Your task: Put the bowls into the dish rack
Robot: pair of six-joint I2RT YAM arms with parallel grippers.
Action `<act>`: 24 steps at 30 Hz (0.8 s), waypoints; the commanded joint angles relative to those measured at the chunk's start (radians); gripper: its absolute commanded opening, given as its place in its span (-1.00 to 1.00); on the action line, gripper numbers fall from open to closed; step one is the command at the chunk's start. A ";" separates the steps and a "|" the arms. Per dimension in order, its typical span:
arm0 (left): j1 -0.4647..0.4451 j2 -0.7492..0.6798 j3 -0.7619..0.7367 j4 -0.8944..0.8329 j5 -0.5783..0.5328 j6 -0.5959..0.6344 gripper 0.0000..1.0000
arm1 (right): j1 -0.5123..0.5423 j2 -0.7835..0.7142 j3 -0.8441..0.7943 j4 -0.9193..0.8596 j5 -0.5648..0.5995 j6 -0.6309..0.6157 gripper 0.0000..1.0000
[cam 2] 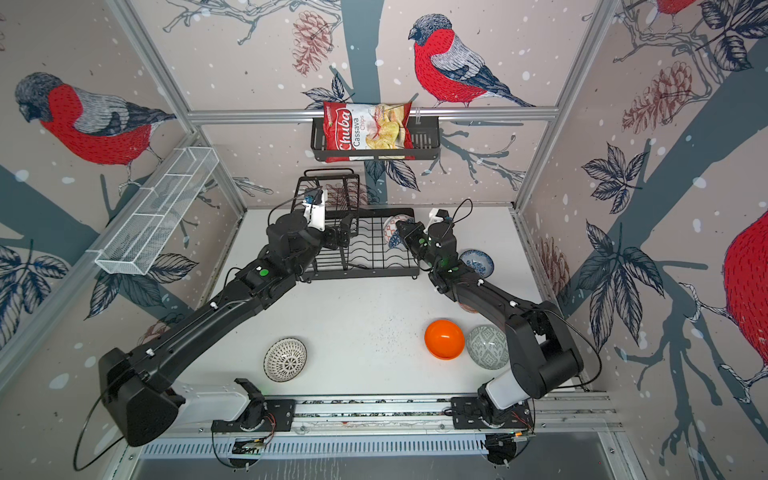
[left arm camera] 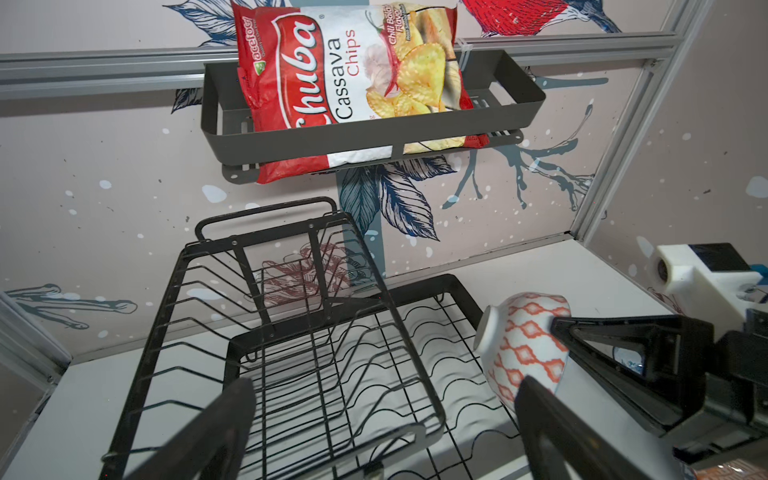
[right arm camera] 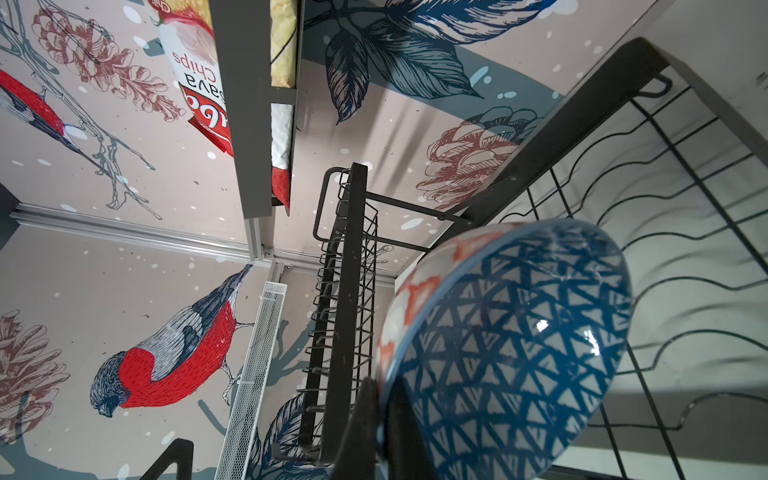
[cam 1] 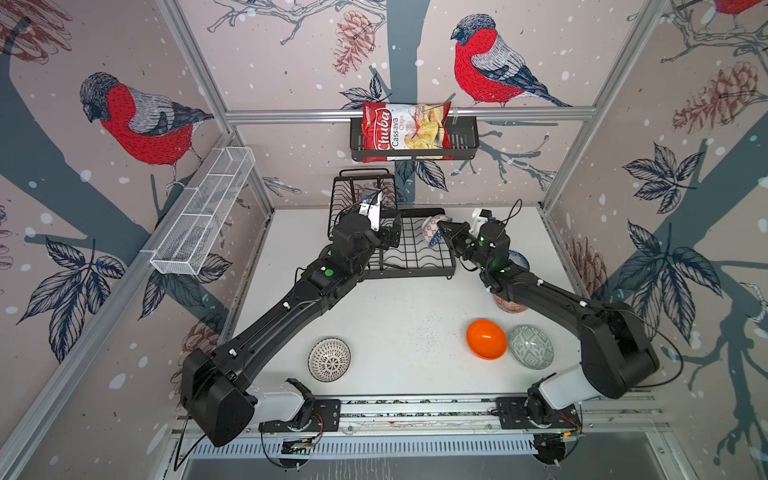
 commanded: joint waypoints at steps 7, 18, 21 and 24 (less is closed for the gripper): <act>0.018 -0.067 -0.146 0.169 0.091 0.006 0.94 | 0.012 0.158 0.069 0.217 -0.021 0.107 -1.00; 0.028 -0.139 -0.252 0.292 -0.037 0.061 0.94 | 0.031 0.342 0.182 0.296 -0.004 0.178 -1.00; 0.038 -0.131 -0.231 0.249 -0.034 0.063 0.94 | 0.037 0.390 0.193 0.356 0.017 0.205 -1.00; 0.055 -0.120 -0.209 0.208 0.018 0.047 0.94 | 0.039 0.437 0.209 0.409 0.032 0.233 -1.00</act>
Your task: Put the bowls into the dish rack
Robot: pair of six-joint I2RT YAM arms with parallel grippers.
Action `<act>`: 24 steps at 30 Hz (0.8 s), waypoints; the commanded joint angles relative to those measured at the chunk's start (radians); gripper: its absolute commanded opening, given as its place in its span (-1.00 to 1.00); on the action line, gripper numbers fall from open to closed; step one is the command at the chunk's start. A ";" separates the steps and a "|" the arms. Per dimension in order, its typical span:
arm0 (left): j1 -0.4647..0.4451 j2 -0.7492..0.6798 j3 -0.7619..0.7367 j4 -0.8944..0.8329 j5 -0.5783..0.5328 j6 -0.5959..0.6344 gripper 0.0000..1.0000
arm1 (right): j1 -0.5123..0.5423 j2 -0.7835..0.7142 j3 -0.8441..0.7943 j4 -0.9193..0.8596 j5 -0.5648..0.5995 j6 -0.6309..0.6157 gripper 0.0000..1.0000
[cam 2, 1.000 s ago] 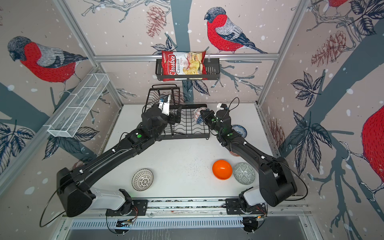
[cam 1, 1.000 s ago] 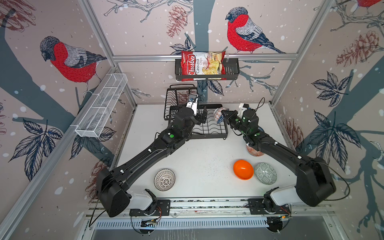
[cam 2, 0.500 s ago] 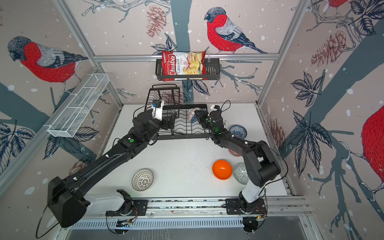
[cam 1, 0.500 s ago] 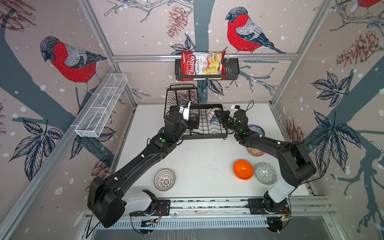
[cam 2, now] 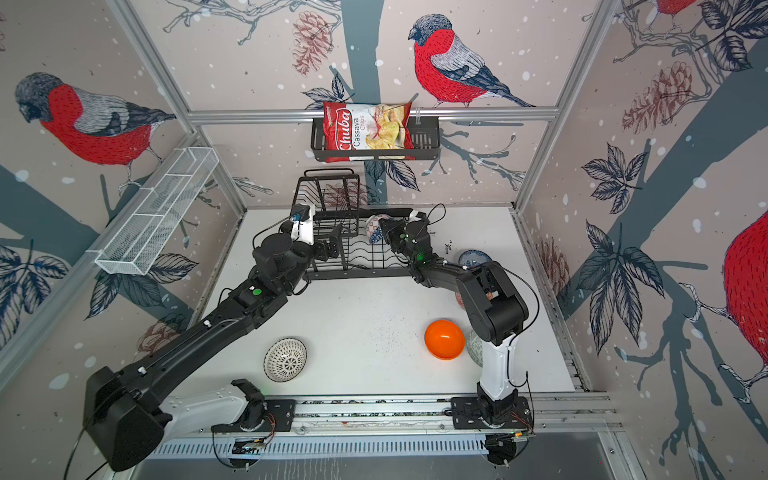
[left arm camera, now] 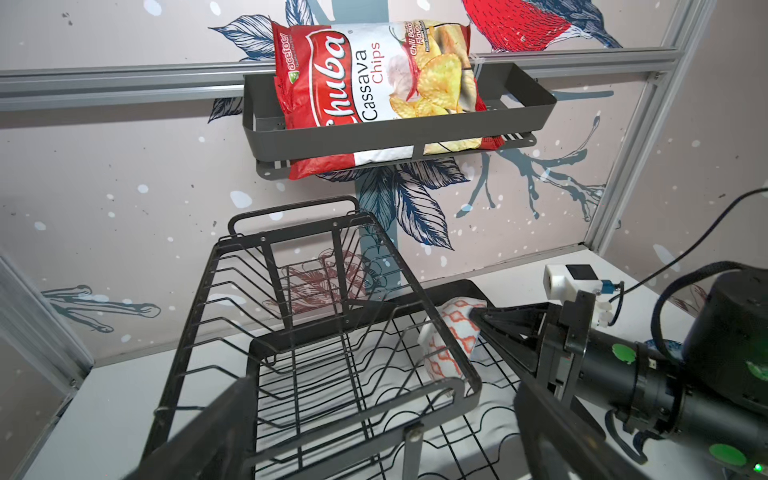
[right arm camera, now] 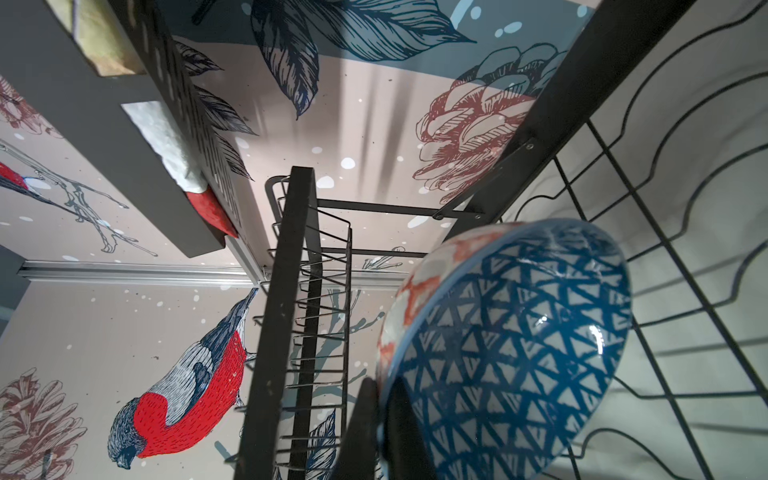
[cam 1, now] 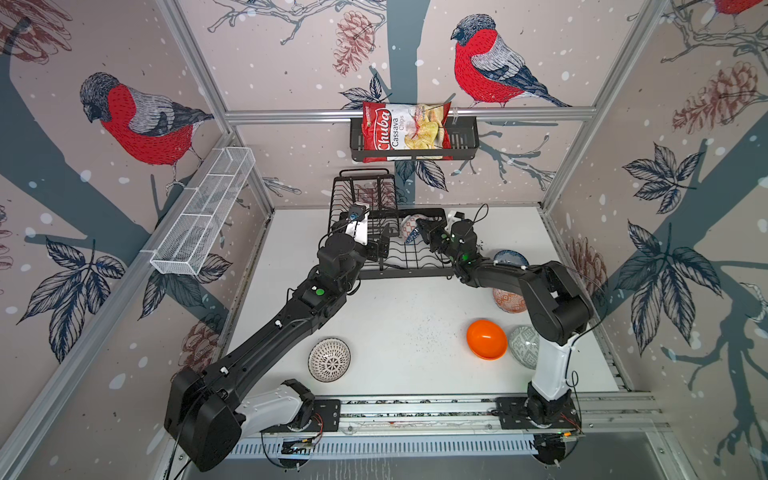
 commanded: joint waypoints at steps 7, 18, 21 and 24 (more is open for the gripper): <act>0.034 0.023 0.021 -0.004 0.087 -0.031 0.95 | 0.017 0.134 0.130 0.151 0.026 0.046 -1.00; 0.068 0.019 0.016 0.010 0.115 -0.064 0.95 | 0.038 0.335 0.343 0.162 0.023 0.120 -1.00; 0.080 0.020 0.015 0.013 0.130 -0.076 0.95 | 0.045 0.365 0.376 0.159 0.036 0.130 -1.00; 0.093 0.023 0.015 0.012 0.145 -0.093 0.95 | 0.049 0.397 0.397 0.181 0.046 0.151 -1.00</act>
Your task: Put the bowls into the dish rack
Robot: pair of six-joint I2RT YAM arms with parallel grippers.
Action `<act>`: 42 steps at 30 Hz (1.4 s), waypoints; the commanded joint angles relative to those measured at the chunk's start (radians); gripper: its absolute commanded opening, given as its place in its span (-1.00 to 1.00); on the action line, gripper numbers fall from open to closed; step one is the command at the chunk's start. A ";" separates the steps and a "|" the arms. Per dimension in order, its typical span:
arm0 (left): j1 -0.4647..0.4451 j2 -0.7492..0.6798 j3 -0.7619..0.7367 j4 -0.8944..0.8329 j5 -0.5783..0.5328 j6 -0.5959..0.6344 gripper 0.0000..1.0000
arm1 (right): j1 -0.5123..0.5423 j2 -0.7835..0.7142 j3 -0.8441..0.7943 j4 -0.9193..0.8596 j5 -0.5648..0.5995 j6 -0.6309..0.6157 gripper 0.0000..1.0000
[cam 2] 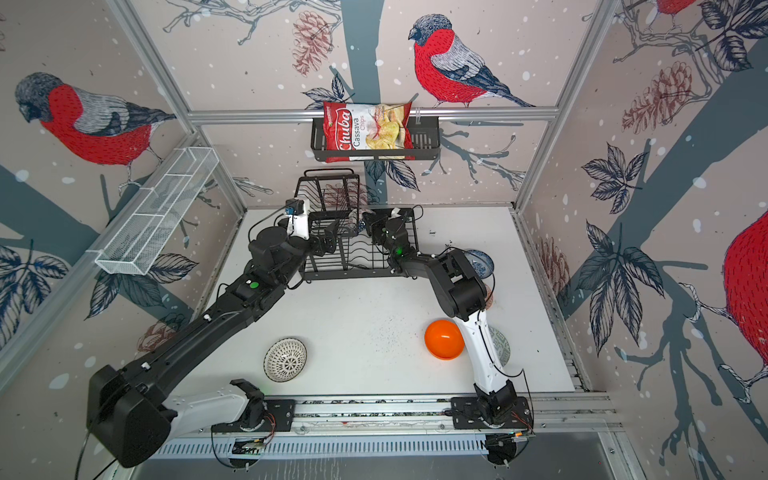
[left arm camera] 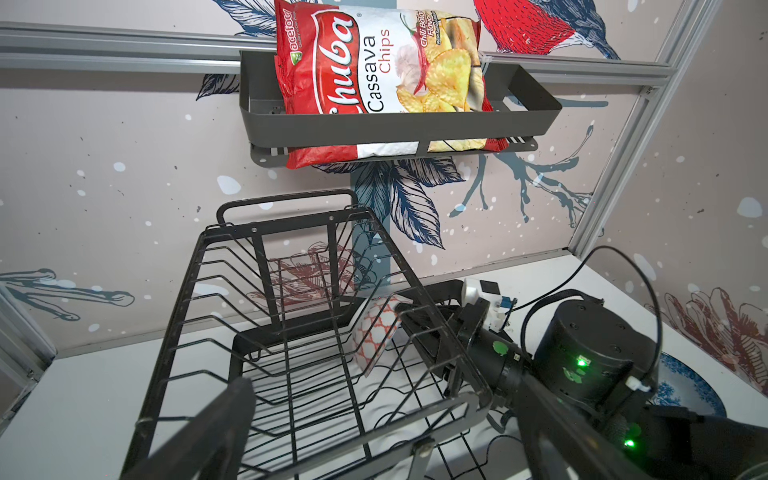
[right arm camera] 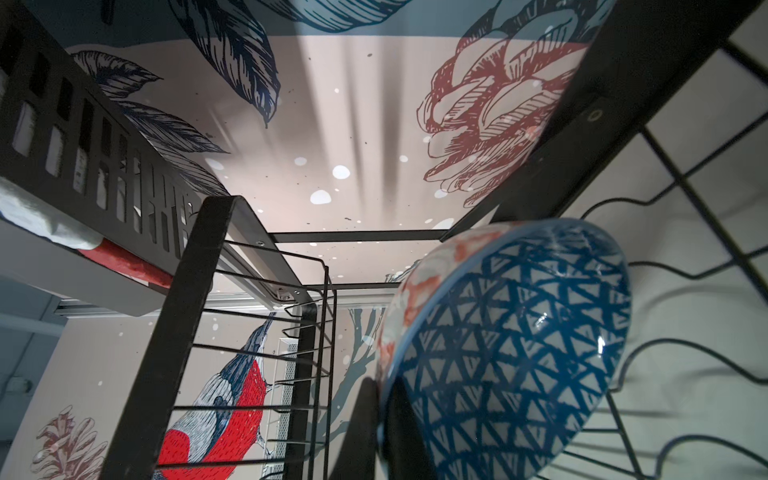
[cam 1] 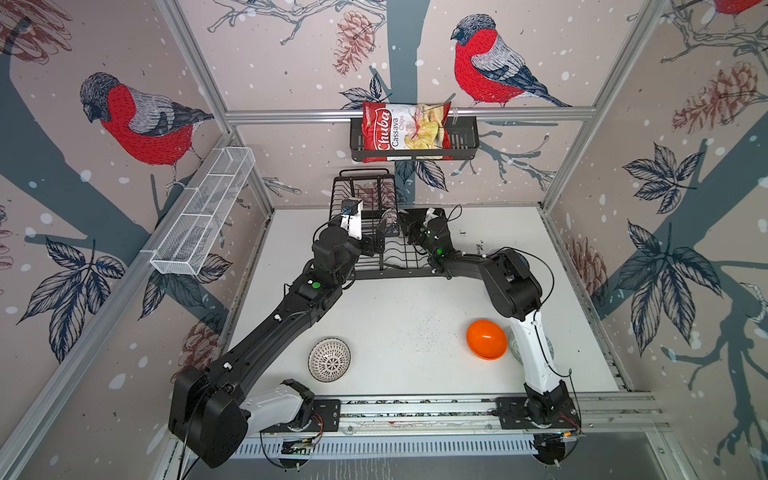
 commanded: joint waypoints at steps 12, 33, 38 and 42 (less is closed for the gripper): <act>0.043 0.014 0.005 0.026 0.061 -0.050 0.95 | 0.013 0.135 0.125 0.130 0.064 0.085 -1.00; 0.081 0.019 0.004 0.030 0.105 -0.078 0.95 | 0.049 0.209 0.119 0.217 0.207 0.214 -1.00; 0.083 0.018 0.004 0.032 0.105 -0.078 0.95 | 0.052 0.207 0.109 0.203 0.224 0.230 -1.00; 0.085 0.018 0.004 0.029 0.110 -0.082 0.95 | 0.058 0.190 0.068 0.205 0.261 0.265 -1.00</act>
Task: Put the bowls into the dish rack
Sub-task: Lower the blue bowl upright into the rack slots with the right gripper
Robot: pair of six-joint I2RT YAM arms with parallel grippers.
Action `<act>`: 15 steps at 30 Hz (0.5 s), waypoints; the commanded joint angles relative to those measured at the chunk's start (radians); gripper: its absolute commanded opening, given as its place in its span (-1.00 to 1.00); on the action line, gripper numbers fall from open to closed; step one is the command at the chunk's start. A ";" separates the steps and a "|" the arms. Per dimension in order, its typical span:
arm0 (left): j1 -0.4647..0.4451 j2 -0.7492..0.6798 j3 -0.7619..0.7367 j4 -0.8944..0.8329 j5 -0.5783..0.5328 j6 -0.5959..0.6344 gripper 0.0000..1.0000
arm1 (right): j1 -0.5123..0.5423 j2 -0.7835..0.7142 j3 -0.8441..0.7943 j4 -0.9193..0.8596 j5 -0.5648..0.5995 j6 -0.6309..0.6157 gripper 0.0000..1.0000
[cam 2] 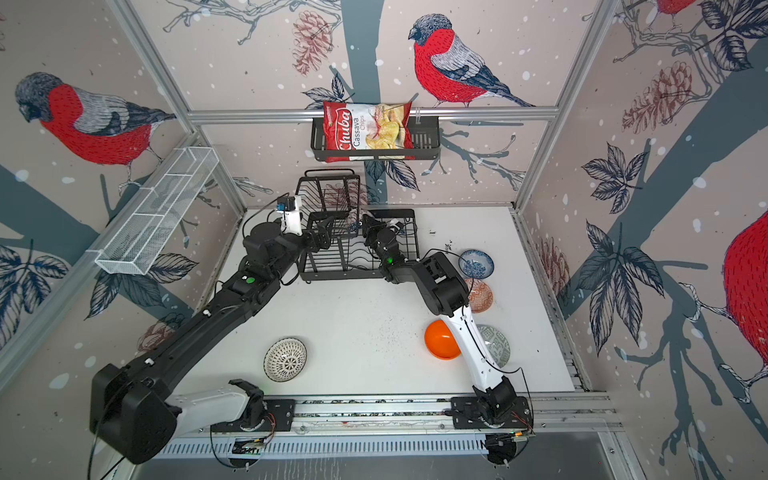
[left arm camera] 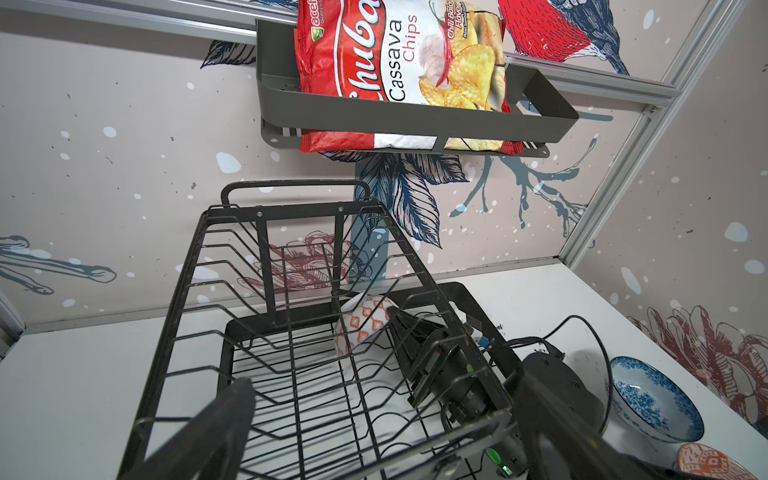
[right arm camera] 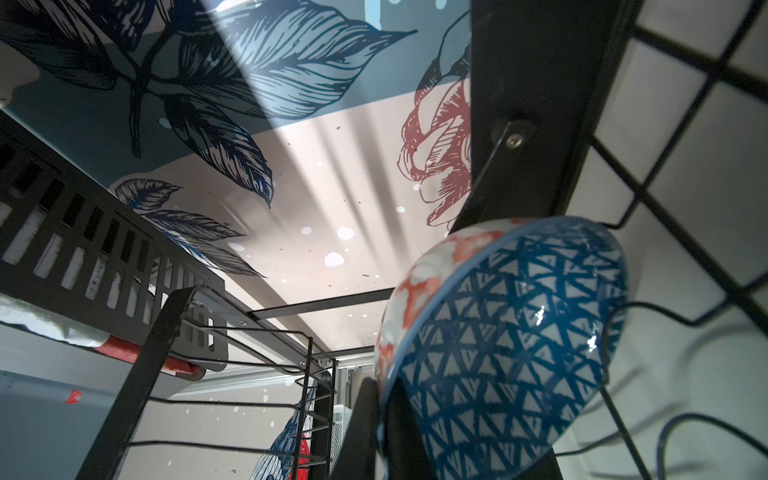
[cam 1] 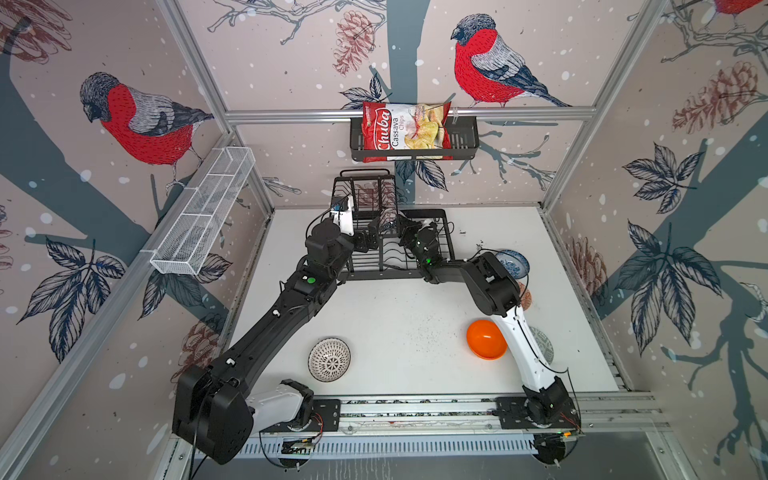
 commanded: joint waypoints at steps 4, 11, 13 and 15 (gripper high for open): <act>0.004 0.001 0.005 0.028 0.015 -0.007 0.95 | 0.012 -0.001 -0.034 0.019 0.039 0.052 -1.00; 0.007 0.001 0.004 0.029 0.017 -0.010 0.95 | 0.017 -0.004 -0.035 -0.001 0.056 0.097 -0.91; 0.008 0.001 0.004 0.028 0.019 -0.010 0.95 | 0.017 -0.007 -0.035 -0.003 0.057 0.103 -0.89; 0.008 0.002 0.005 0.029 0.019 -0.011 0.95 | 0.017 -0.010 -0.036 -0.009 0.060 0.115 -0.85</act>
